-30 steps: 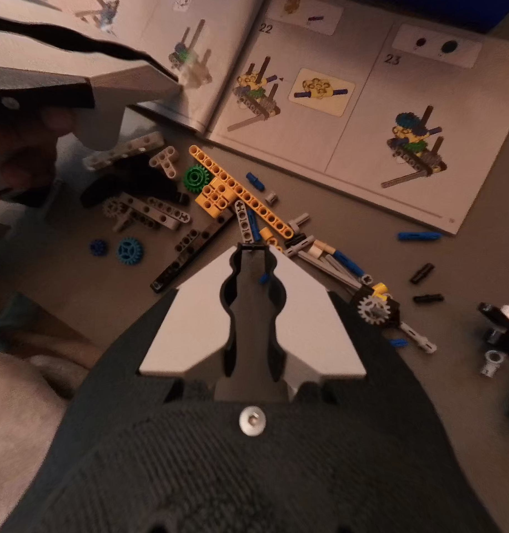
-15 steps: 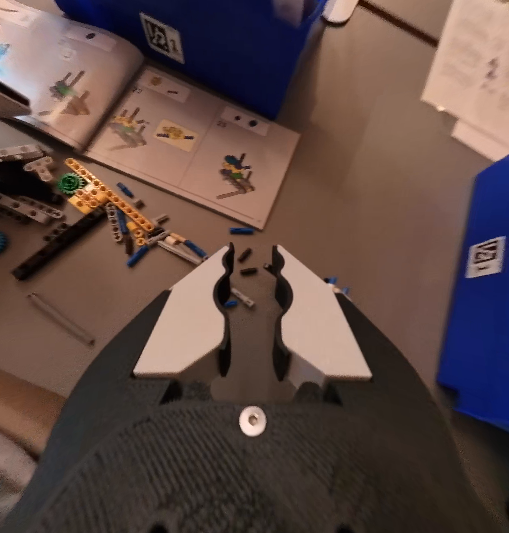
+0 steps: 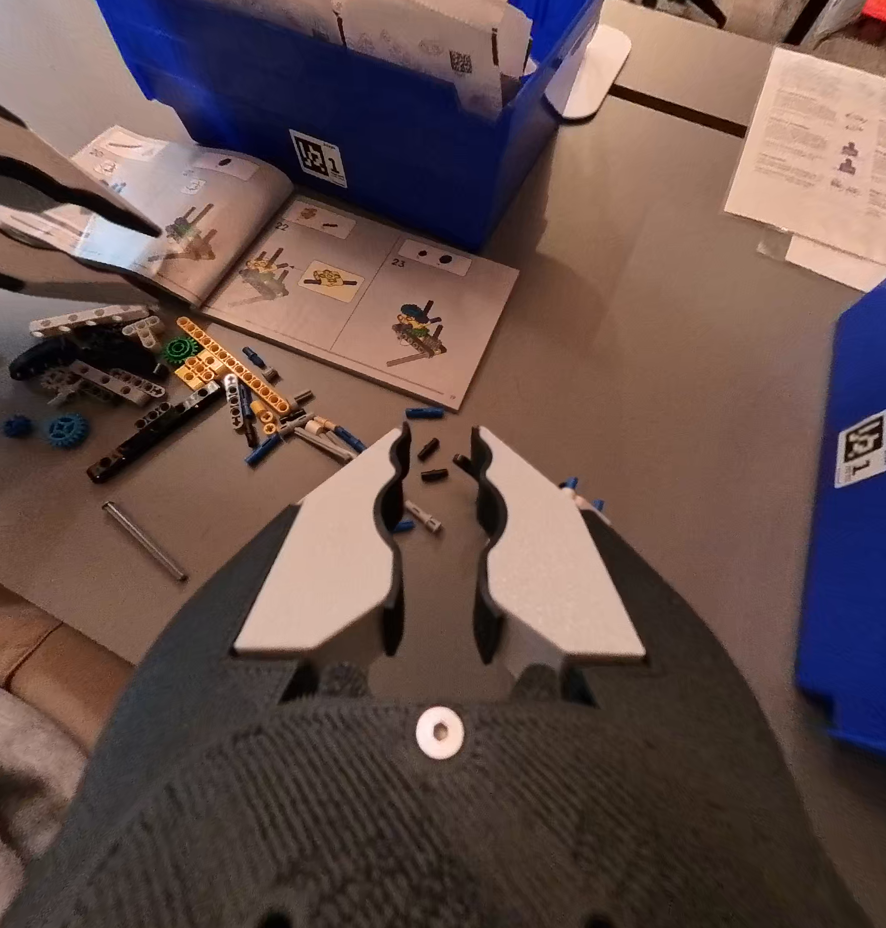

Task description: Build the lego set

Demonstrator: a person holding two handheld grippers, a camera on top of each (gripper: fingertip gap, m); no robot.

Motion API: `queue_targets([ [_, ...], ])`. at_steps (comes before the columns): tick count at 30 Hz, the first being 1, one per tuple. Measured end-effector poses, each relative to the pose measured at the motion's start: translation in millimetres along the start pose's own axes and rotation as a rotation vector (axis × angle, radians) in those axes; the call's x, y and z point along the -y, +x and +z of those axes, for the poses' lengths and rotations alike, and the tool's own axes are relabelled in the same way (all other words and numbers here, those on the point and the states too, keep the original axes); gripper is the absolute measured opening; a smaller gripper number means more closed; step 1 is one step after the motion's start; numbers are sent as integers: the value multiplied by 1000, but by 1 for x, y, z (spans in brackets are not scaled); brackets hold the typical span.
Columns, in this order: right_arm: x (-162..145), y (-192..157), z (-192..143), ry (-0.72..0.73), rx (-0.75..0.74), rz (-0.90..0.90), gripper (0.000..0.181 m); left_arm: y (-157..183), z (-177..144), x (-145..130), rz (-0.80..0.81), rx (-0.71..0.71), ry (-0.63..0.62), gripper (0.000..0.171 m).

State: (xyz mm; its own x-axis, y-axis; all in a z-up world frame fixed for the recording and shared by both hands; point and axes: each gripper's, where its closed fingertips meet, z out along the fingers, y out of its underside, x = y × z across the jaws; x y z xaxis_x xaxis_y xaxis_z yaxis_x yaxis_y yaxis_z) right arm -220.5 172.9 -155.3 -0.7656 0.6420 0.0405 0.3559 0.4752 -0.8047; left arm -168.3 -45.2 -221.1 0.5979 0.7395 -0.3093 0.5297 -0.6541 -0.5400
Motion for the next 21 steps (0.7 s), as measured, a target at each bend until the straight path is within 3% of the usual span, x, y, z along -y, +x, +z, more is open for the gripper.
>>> queue_targets([
  [5,-6,1,-5,26,23,49,22,0,8,1,132,60,-40,46],
  [8,-5,1,-9,52,39,68,22,-5,13,2,127,98,-61,36],
  [11,-4,2,-13,76,42,71,21,-10,7,15,80,119,-13,11],
  [17,-5,9,-19,134,60,112,19,-24,-15,49,-76,83,104,6],
  [21,-8,11,-24,176,98,166,18,-48,-30,68,-127,136,133,4],
])
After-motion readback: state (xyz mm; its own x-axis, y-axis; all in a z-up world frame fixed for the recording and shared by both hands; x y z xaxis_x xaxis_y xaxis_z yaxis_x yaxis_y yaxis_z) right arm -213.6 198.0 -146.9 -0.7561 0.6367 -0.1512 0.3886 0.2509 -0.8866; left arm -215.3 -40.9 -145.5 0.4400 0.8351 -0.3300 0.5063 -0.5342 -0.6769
